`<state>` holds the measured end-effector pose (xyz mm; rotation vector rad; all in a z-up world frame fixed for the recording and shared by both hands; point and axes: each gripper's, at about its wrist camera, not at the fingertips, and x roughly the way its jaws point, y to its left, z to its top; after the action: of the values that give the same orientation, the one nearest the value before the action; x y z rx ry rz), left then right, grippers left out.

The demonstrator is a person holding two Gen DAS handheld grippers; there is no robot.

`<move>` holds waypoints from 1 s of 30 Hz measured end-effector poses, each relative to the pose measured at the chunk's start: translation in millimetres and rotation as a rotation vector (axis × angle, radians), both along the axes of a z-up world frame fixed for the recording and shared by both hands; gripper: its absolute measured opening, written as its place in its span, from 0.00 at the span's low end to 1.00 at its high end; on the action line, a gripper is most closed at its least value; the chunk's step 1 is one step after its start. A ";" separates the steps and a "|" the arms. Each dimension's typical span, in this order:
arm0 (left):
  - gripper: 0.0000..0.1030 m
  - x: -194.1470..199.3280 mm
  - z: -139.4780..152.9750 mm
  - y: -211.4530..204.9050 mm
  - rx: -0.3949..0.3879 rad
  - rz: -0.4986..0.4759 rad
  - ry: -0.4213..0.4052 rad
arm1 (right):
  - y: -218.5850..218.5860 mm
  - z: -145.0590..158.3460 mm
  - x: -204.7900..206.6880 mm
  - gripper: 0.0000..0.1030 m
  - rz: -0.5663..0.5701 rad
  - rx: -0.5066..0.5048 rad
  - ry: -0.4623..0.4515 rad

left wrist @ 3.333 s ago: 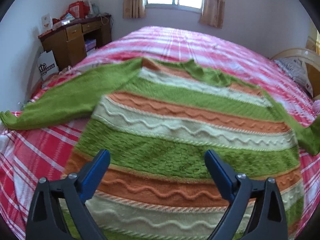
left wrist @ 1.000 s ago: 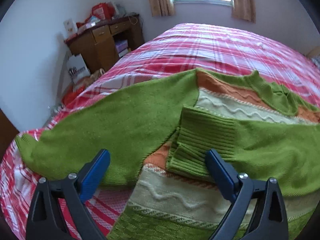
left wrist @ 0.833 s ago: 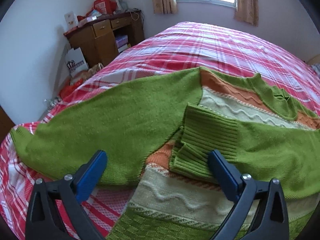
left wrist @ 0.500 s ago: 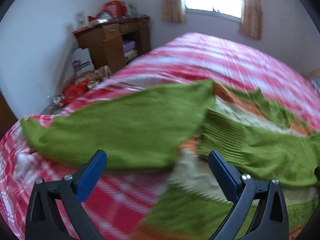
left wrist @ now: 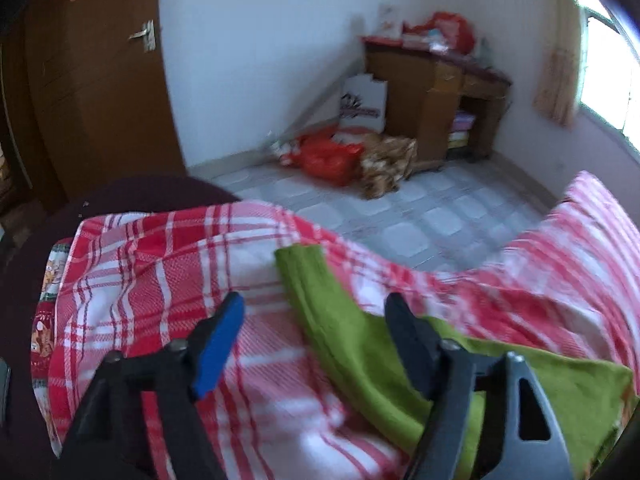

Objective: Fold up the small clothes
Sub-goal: 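Grasp the other green sleeve cuff with the left gripper, then lay the sleeve across the sweater body and open the left gripper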

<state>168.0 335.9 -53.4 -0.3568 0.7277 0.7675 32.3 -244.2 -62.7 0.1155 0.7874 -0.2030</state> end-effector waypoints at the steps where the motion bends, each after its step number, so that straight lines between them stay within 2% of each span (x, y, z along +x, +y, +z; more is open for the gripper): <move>1: 0.67 3.7 -6.6 7.3 -0.028 0.003 0.014 | 0.0 0.0 0.0 0.55 -0.001 -0.002 0.001; 4: 0.61 13.1 -22.3 15.4 -0.108 0.001 0.044 | 0.9 -0.5 0.3 0.56 -0.003 -0.010 0.005; 5: 0.54 15.5 -25.7 16.1 -0.118 -0.003 0.053 | 0.9 -0.5 0.3 0.56 -0.003 -0.010 0.005; 8: 0.38 20.2 -26.7 9.3 -0.077 -0.020 0.061 | 1.4 -0.6 0.6 0.56 -0.004 -0.016 0.008; 13: 0.22 24.9 -27.2 10.4 -0.080 -0.018 0.038 | 1.7 -0.7 0.8 0.56 -0.005 -0.021 0.010; 14: 0.12 22.9 -25.8 12.8 -0.085 -0.013 0.025 | 1.7 -0.7 0.8 0.56 -0.005 -0.021 0.010; 15: 0.09 21.6 -26.0 15.4 -0.098 -0.022 0.007 | 1.7 -0.6 0.8 0.56 -0.005 -0.022 0.010; 23: 0.05 24.5 -19.7 7.7 -0.083 -0.070 -0.011 | 1.6 -0.1 0.5 0.56 -0.006 -0.017 0.006; 26: 0.05 18.4 -1.9 -5.4 -0.060 -0.092 -0.073 | 1.1 -0.3 0.5 0.56 -0.006 -0.017 0.006; 30: 0.05 16.3 34.6 -47.9 0.018 -0.207 -0.158 | 1.0 -0.4 0.4 0.56 -0.007 -0.017 0.006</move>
<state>184.3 288.0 -18.8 -0.3166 0.5980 0.5438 32.6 -243.2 -63.1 0.1017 0.7914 -0.2162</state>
